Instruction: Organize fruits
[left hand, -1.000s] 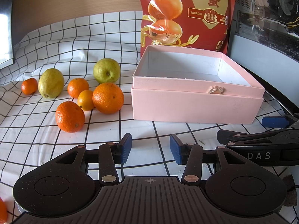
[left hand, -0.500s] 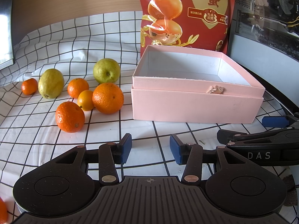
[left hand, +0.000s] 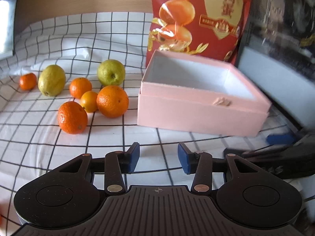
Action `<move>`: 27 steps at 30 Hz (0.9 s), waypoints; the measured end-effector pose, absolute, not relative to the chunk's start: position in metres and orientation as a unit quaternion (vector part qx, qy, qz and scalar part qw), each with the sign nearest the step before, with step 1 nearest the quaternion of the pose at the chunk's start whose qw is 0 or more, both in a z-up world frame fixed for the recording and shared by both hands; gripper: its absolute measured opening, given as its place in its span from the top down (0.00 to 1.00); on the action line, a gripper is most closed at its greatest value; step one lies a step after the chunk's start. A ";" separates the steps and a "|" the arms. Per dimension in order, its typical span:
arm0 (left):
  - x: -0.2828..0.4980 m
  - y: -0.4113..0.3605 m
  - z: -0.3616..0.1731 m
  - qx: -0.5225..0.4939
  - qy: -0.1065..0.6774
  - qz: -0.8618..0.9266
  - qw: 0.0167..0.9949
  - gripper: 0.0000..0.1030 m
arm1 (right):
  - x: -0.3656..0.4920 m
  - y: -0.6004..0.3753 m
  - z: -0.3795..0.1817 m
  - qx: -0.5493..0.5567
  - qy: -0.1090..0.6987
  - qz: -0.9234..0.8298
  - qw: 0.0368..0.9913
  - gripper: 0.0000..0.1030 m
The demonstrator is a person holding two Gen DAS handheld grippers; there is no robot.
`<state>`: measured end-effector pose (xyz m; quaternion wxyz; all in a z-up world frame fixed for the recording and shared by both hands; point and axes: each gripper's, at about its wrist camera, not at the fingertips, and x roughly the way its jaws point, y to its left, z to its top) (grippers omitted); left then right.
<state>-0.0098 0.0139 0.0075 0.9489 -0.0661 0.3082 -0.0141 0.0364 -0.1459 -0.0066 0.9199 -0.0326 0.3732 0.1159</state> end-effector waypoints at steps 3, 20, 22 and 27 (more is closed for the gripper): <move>-0.027 0.031 0.022 -0.084 0.283 -0.022 0.955 0.54 | 0.027 -0.147 -0.005 -0.034 0.374 0.107 0.921 0.00; -0.194 0.253 0.066 -0.208 0.114 0.239 0.942 0.54 | 0.006 -0.116 0.004 -0.058 0.356 0.162 0.918 0.02; -0.212 0.274 0.069 -0.224 0.102 0.275 0.929 0.54 | -0.010 -0.093 0.013 -0.079 0.329 0.201 0.919 0.02; -0.247 0.314 0.063 -0.251 0.092 0.315 0.911 0.54 | -0.053 -0.023 0.033 -0.129 0.265 0.303 0.906 0.02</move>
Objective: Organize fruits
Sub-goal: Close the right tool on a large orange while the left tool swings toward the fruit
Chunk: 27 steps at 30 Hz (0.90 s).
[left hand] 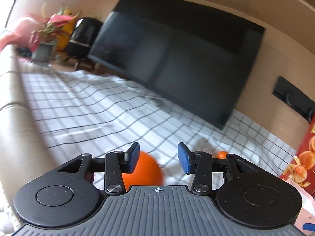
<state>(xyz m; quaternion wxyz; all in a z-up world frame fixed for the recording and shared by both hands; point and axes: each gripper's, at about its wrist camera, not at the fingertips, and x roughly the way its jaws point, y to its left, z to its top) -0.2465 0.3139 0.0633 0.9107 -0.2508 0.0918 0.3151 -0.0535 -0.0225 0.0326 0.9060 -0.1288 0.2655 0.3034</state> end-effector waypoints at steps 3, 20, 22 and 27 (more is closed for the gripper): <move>-0.252 0.324 0.054 -0.256 0.113 0.303 0.911 0.54 | -0.065 0.016 0.037 -0.134 0.267 0.356 0.886 0.02; -0.301 0.331 0.039 -0.241 0.111 0.423 0.866 0.58 | -0.117 0.247 0.055 -0.179 0.238 0.545 0.784 0.17; -0.306 0.334 0.039 -0.245 0.107 0.426 0.865 0.61 | -0.110 0.273 0.049 -0.167 0.259 0.544 0.780 0.17; -0.303 0.332 0.037 -0.226 0.117 0.426 0.868 0.62 | -0.076 0.322 0.033 -0.109 0.335 0.538 0.766 0.10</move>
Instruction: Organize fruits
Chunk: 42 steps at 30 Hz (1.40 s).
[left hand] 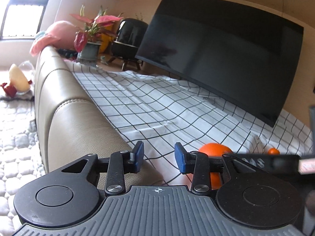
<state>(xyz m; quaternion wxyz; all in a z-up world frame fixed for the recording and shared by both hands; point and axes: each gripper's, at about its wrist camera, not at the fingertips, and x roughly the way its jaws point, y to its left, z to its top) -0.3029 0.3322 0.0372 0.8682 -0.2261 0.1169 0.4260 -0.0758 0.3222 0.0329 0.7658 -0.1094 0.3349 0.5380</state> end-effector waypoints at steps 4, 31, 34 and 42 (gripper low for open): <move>-0.302 0.332 0.037 -0.225 0.117 0.425 0.869 0.62 | -0.068 0.338 0.021 -0.098 0.366 0.562 0.735 0.11; -0.303 0.318 0.037 -0.245 0.082 0.385 0.886 0.67 | -0.116 0.275 0.051 -0.234 0.217 0.508 0.800 0.73; -0.281 0.303 0.034 -0.247 0.100 0.324 0.908 0.66 | -0.098 0.238 0.077 -0.233 0.202 0.477 0.823 0.95; -0.224 0.249 0.028 -0.208 0.168 0.192 0.944 0.66 | -0.048 0.136 0.057 -0.201 0.272 0.476 0.812 0.71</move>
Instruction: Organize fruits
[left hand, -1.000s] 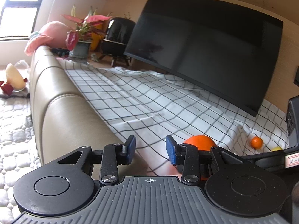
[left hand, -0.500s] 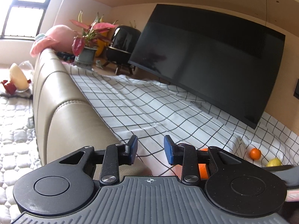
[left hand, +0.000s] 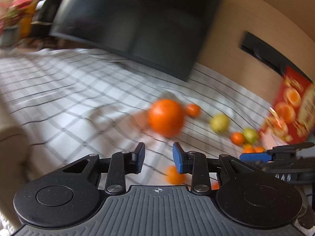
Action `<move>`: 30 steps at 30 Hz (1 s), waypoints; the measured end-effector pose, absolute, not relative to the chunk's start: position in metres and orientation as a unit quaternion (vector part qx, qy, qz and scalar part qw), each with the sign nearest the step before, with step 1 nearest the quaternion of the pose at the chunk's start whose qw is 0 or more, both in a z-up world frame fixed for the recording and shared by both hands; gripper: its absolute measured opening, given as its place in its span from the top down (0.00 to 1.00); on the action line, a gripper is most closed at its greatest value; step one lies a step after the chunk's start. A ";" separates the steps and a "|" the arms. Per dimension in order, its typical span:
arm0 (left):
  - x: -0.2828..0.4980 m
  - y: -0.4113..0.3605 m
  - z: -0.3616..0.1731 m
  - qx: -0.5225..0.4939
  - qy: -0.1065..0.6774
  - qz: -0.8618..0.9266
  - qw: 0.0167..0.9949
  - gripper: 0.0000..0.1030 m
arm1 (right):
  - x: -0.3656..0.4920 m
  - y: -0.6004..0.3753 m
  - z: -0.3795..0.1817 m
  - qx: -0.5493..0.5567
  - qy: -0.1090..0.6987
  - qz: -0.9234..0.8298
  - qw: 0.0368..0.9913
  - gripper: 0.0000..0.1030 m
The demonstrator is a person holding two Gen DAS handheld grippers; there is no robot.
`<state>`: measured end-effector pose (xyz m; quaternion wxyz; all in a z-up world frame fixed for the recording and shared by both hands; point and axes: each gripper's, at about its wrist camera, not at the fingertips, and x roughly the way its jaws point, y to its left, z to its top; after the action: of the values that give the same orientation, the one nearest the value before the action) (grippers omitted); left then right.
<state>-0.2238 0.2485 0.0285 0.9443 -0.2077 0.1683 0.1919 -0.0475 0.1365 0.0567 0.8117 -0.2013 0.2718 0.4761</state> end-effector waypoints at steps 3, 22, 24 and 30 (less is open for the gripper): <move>-0.205 0.228 0.028 -0.165 0.195 0.185 0.949 0.66 | -0.049 0.099 0.038 -0.197 0.273 0.462 0.821 0.59; -0.186 0.222 0.006 -0.146 0.224 0.177 0.947 0.69 | -0.070 0.062 0.026 -0.169 0.256 0.474 0.825 0.26; -0.194 0.228 0.008 -0.165 0.209 0.176 0.948 0.69 | -0.070 0.067 0.024 -0.166 0.261 0.479 0.822 0.25; -0.207 0.238 0.015 -0.188 0.188 0.182 0.947 0.69 | -0.077 0.093 0.015 -0.153 0.285 0.513 0.795 0.25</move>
<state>-0.2067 0.2375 0.0148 0.9466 -0.1879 0.1881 0.1825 -0.0768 0.0932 0.0147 0.7950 -0.1531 0.2846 0.5134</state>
